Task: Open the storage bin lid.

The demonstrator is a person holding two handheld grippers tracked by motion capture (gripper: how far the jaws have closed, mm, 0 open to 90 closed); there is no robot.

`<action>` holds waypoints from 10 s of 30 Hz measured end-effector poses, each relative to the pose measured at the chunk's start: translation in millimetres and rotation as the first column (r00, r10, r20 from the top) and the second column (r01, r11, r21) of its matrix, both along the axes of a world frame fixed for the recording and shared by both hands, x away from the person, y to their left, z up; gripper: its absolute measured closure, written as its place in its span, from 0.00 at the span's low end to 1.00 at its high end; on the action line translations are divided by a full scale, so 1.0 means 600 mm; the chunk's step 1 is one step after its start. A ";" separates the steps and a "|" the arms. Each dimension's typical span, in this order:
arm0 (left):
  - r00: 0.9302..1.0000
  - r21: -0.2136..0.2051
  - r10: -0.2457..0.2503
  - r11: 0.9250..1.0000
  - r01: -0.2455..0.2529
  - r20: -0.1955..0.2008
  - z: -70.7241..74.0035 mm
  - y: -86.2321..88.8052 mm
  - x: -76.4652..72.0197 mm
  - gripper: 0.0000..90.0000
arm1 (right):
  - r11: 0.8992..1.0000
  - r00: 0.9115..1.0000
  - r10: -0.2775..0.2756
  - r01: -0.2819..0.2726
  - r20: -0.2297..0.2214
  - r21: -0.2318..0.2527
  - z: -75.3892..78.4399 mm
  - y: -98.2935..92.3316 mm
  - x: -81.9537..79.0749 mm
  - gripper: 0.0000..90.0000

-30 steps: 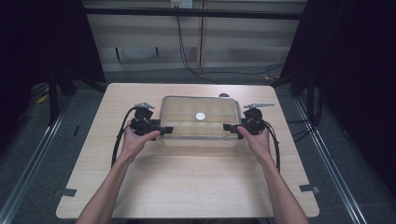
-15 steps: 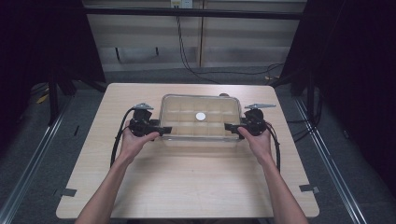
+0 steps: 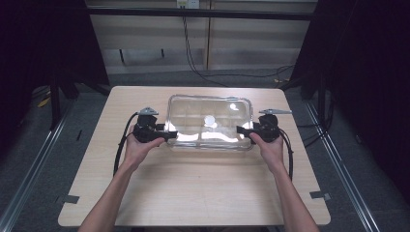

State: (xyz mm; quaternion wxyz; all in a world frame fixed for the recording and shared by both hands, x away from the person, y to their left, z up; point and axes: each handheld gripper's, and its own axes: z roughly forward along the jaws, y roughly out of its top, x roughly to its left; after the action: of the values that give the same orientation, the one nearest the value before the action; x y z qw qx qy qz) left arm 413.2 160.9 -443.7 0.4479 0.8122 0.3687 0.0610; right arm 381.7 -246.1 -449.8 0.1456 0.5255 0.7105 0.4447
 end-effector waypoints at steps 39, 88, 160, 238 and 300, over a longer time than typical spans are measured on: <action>0.997 -0.089 0.052 0.995 -0.047 0.061 0.019 0.027 -0.020 0.73 | 0.992 0.998 -0.052 0.046 0.047 0.119 0.021 -0.019 -0.032 0.63; 0.990 -0.119 0.059 0.992 -0.044 0.126 0.053 0.048 -0.045 0.86 | 0.989 0.994 -0.028 0.012 0.110 0.148 0.054 -0.021 -0.059 0.74; 0.991 -0.057 0.014 0.998 -0.007 0.130 0.086 0.070 -0.127 0.85 | 0.990 0.994 0.028 -0.042 0.107 0.132 0.110 -0.006 -0.138 0.77; 0.998 0.060 -0.060 0.996 0.062 -0.025 -0.002 0.090 -0.257 0.85 | 0.989 0.991 0.120 -0.114 -0.052 0.099 0.017 0.017 -0.279 0.77; 0.990 0.096 -0.080 0.991 0.092 -0.119 -0.052 0.082 -0.238 0.68 | 0.994 0.978 0.113 -0.112 -0.174 0.013 -0.049 0.038 -0.238 0.57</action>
State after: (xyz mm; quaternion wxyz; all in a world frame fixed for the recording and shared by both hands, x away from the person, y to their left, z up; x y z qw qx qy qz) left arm 270.2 210.4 -474.9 0.3863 0.8512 0.3550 0.0134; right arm 239.1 -223.3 -479.1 0.0567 0.5215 0.7484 0.4058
